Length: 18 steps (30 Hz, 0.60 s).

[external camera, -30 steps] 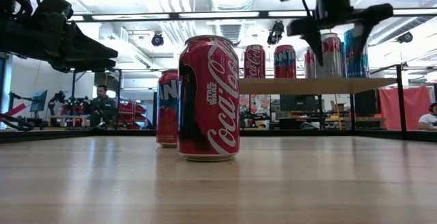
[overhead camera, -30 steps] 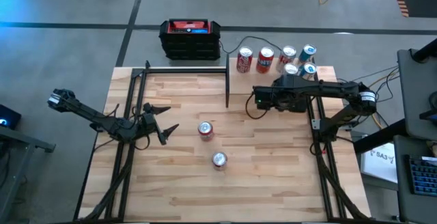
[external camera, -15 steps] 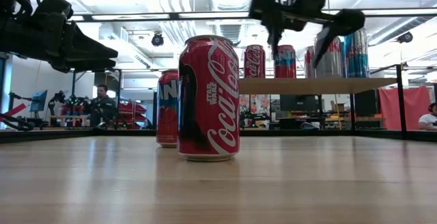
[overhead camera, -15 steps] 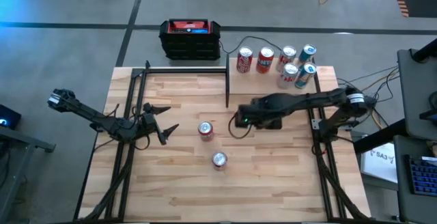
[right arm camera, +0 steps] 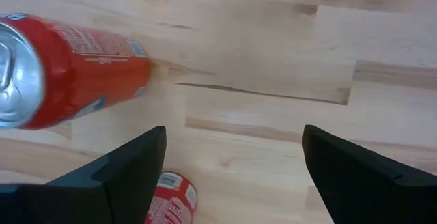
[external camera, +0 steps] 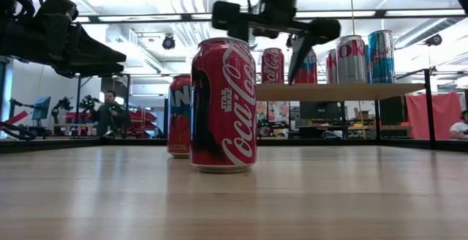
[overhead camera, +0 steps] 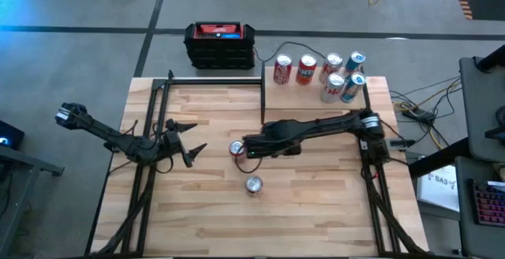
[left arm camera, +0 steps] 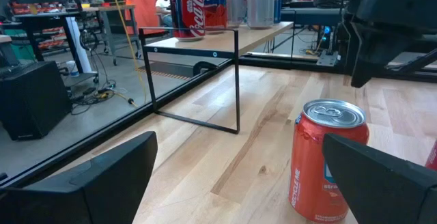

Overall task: Place canned beverage on shelf
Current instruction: Put the red soda can on the shelf aligned with the other red soda can

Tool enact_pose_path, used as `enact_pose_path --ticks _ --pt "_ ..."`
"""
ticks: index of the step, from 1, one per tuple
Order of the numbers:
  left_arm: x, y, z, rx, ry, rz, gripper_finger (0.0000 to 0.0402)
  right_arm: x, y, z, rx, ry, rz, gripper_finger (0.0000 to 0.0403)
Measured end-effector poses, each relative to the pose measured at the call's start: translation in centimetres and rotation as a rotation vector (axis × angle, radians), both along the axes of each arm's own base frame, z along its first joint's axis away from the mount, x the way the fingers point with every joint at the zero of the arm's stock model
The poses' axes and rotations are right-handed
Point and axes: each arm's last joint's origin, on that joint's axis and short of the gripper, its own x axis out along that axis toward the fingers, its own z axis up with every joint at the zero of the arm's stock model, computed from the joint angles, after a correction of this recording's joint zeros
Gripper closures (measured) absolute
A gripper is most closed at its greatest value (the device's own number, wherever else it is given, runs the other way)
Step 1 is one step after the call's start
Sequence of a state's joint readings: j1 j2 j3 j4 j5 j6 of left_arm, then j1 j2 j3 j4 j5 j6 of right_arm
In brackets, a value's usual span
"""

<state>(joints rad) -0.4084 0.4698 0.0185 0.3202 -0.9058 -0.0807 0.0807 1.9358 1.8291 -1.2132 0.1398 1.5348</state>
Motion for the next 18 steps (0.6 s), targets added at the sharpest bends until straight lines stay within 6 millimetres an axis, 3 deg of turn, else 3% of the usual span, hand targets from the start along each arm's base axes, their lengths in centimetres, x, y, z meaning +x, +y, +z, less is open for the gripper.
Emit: enact_pose_path --ticks 5,10,18 --pt "0.0 0.0 0.0 0.000 0.000 0.000 0.0002 2.2 0.2 0.1 -0.010 0.040 0.000 0.0078" --pt "0.0 0.0 0.0 0.000 0.000 0.000 0.0002 3.0 0.0 1.1 -0.036 0.072 0.009 0.0078" --pt "0.0 0.0 0.0 0.000 0.000 0.000 0.0002 4.3 0.1 3.5 -0.050 -0.051 0.161 0.0078"
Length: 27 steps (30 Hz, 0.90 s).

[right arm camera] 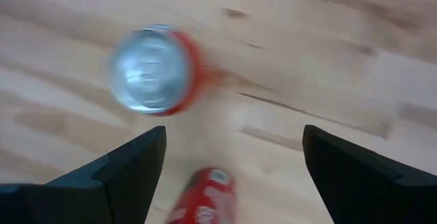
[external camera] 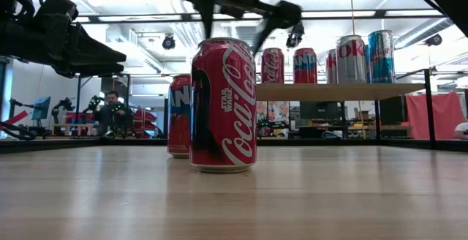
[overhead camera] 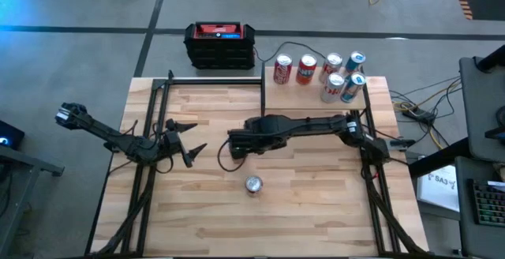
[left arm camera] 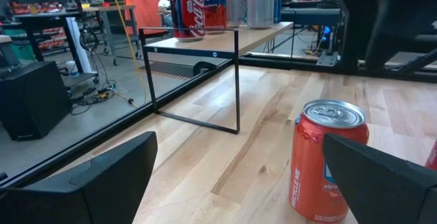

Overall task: Place canned beverage on shelf
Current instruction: Put the red soda can on the shelf aligned with the other red soda can

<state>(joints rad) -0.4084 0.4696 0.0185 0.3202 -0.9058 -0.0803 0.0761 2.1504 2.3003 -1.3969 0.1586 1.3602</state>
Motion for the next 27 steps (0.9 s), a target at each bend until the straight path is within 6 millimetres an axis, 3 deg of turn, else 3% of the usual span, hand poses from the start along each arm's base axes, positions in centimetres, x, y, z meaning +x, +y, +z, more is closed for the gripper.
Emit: enact_pose_path --ticks 10,17,27 --pt "0.0 0.0 0.0 0.000 0.000 0.000 0.0002 2.7 0.2 -0.8 -0.097 -0.130 0.311 0.0078" --pt "0.0 0.0 0.0 0.000 0.000 0.000 0.0002 4.1 -0.1 -3.5 -0.111 -0.094 0.358 0.0078" --pt "0.0 0.0 0.0 0.000 0.000 0.000 0.0002 4.3 -1.1 -3.5 -0.125 -0.095 0.355 0.0077"
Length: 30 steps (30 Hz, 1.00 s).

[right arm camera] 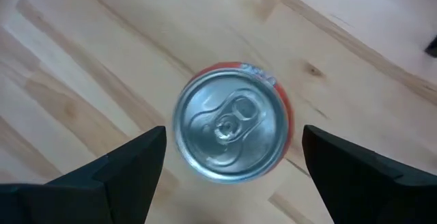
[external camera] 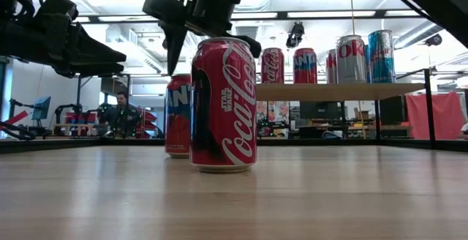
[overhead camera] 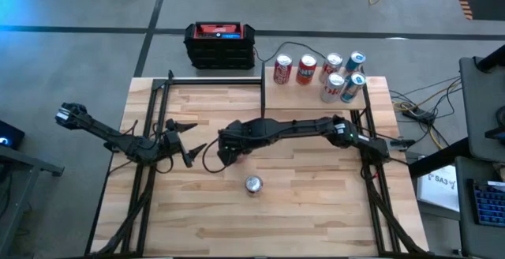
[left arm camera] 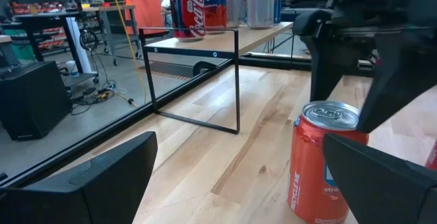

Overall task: Place canned beverage on shelf
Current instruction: Put the red soda can on the shelf aligned with the other red soda can

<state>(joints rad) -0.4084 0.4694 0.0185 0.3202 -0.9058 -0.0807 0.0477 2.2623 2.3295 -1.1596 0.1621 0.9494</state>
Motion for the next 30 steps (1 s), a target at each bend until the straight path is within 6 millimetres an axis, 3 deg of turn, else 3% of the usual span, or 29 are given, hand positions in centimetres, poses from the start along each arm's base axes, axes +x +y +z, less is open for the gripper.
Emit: enact_pose_path --ticks 4,11,21,30 --pt "0.0 0.0 0.0 0.000 0.000 0.000 0.0002 0.1 0.1 0.0 -0.026 -0.009 0.011 0.0064" --pt "0.0 0.0 0.0 0.000 0.001 0.000 0.0002 0.2 0.0 -0.1 -0.033 -0.021 0.007 0.0007" --pt "0.0 0.0 0.0 0.000 0.001 0.000 0.0002 0.7 -0.1 -2.6 -0.027 -0.020 0.005 0.0003" --pt "0.0 0.0 0.0 0.000 0.000 0.000 0.0002 0.8 -0.5 -3.2 -0.042 -0.020 0.027 0.0003"
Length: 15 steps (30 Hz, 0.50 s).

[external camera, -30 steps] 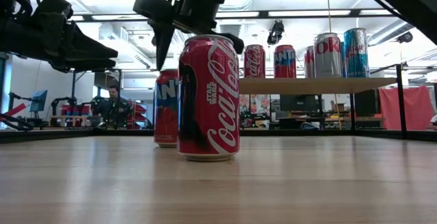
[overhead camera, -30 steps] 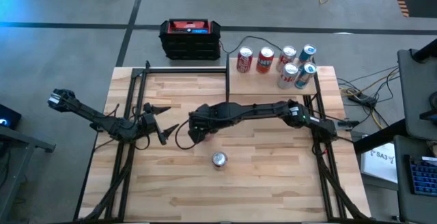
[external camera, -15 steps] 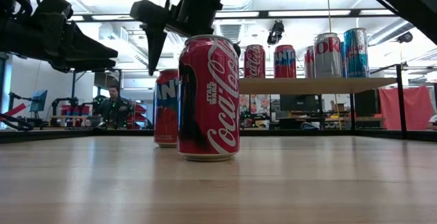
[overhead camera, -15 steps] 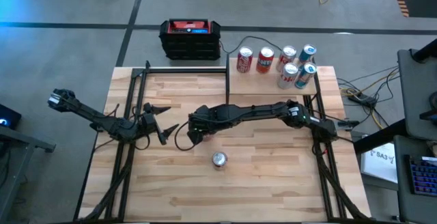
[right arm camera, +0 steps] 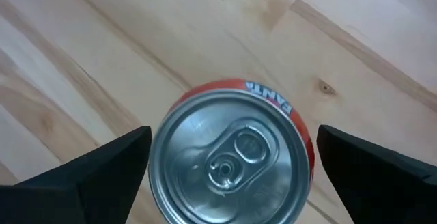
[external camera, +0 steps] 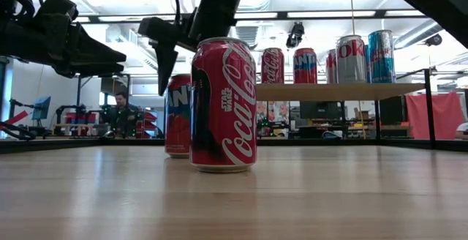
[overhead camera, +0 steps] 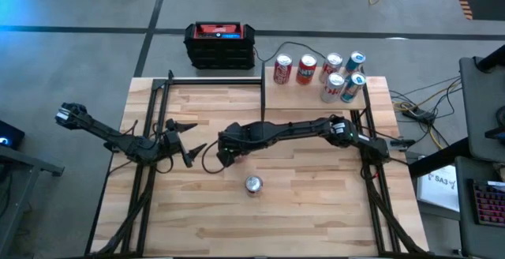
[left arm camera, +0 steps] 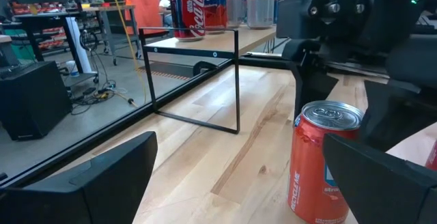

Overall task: Place canned beverage on shelf
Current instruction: Put the red soda can on the shelf aligned with the other red soda can

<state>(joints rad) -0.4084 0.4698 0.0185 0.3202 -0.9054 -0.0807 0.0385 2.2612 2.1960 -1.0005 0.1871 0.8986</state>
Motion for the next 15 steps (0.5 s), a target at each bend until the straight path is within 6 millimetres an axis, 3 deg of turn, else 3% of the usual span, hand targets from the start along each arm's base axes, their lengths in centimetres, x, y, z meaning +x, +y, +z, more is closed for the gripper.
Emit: enact_pose_path --ticks 7,15 --pt "0.00 0.00 0.00 0.000 0.000 0.000 0.0002 0.15 -0.10 -0.07 -0.028 -0.018 -0.016 0.0012" --pt "0.00 0.00 0.00 0.000 0.000 0.000 0.0002 0.03 -0.16 -0.61 -0.029 -0.010 -0.061 0.0085"
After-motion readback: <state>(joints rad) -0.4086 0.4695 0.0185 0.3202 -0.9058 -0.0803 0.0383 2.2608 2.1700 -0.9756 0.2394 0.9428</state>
